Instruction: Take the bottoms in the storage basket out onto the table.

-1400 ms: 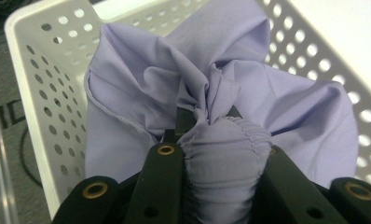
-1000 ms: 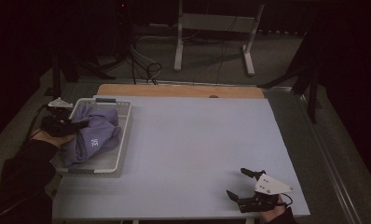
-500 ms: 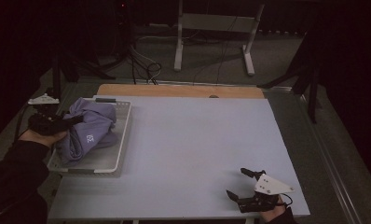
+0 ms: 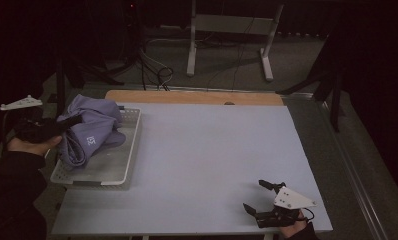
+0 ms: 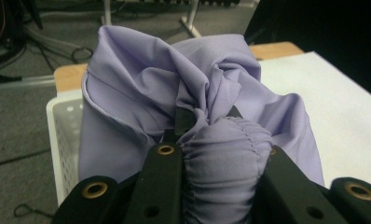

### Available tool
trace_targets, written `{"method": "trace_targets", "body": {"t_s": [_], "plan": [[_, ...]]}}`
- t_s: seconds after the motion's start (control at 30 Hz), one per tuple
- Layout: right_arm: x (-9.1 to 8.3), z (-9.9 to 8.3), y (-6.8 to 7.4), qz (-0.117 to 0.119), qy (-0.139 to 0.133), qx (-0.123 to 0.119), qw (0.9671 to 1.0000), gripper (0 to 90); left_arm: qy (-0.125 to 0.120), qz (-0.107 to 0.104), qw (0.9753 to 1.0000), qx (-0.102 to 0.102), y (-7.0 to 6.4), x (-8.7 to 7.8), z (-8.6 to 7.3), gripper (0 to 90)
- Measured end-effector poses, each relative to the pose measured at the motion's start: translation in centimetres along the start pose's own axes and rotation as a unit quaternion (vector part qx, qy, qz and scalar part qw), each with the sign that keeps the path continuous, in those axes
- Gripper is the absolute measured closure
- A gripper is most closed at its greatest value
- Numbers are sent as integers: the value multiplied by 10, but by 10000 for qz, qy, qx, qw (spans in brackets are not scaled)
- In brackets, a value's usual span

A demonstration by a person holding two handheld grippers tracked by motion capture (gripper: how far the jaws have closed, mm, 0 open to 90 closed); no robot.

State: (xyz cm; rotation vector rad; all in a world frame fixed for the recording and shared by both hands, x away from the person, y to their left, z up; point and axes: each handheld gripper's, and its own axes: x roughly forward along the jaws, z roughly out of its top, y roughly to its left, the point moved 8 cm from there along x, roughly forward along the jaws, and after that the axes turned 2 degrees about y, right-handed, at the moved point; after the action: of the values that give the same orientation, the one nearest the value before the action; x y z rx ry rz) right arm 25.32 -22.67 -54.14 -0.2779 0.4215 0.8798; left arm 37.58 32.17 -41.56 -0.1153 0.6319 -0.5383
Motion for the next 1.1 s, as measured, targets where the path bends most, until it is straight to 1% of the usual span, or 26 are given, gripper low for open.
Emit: {"method": "trace_targets", "body": {"t_s": [0.03,0.07,0.1,0.2,0.23,0.4,0.43,0.53,0.57,0.67,0.7,0.73,0.77,0.8,0.83,0.87,0.9,0.93,0.97,1.0,1.03,1.07,1.1], "plan": [[0,0,0,-6,-7,-21,10000,90,-166,-181,9997,-40,-2,0,1,809],[0,0,0,-6,-7,-21,10000,90,-166,-181,9997,-40,-2,0,1,809],[0,0,2,28,-9,0,10000,90,-247,-253,9993,-98,-2,0,1,809],[1,1,1,23,-18,-6,10000,90,-295,-282,9991,-103,-3,0,1,810],[1,0,1,7,22,-25,10000,90,-331,-338,9988,-82,-4,-1,3,810],[0,1,1,24,-23,5,10000,90,-359,-278,9990,2,-9,-3,8,810],[0,0,1,19,-23,20,10000,90,-409,-374,9985,16,-13,-3,12,810],[0,1,1,31,-20,20,10000,90,-429,-415,9982,10,-16,-2,14,810],[0,1,1,12,-24,-2,10000,90,-454,-456,9979,54,-20,-1,16,810],[1,-1,1,14,25,-21,10000,90,-451,-478,9978,73,-24,0,18,810],[0,0,1,17,7,-9,10000,90,-478,-525,9974,72,-27,1,21,810],[0,0,1,17,7,-9,10000,90,-478,-525,9974,72,-27,1,21,810],[1,0,1,4,-14,-2,10000,90,-515,-573,9970,108,-31,1,25,810],[0,0,1,3,-3,-9,10000,90,-515,-573,9970,108,-31,1,25,810],[1,0,1,4,-8,-17,10000,90,-506,-628,9967,126,-35,2,29,810],[1,0,1,4,-8,-17,10000,90,-506,-628,9967,126,-35,2,29,810],[1,0,0,3,-10,-15,10000,90,-516,-683,9962,166,-40,4,33,810],[1,0,0,3,-10,-15,10000,90,-516,-683,9962,166,-40,4,33,810],[1,0,1,4,-4,-26,10000,90,-502,-736,9958,194,-46,6,36,810],[1,0,1,4,-4,-26,10000,90,-502,-736,9958,194,-46,6,36,810],[0,-1,1,20,5,-17,10000,90,-511,-795,9953,226,-50,8,39,810],[1,0,1,9,1,-29,10000,90,-508,-801,9952,226,-52,9,40,810],[0,0,1,14,-18,3,10000,90,-514,-876,9945,267,-57,12,44,810]]}}
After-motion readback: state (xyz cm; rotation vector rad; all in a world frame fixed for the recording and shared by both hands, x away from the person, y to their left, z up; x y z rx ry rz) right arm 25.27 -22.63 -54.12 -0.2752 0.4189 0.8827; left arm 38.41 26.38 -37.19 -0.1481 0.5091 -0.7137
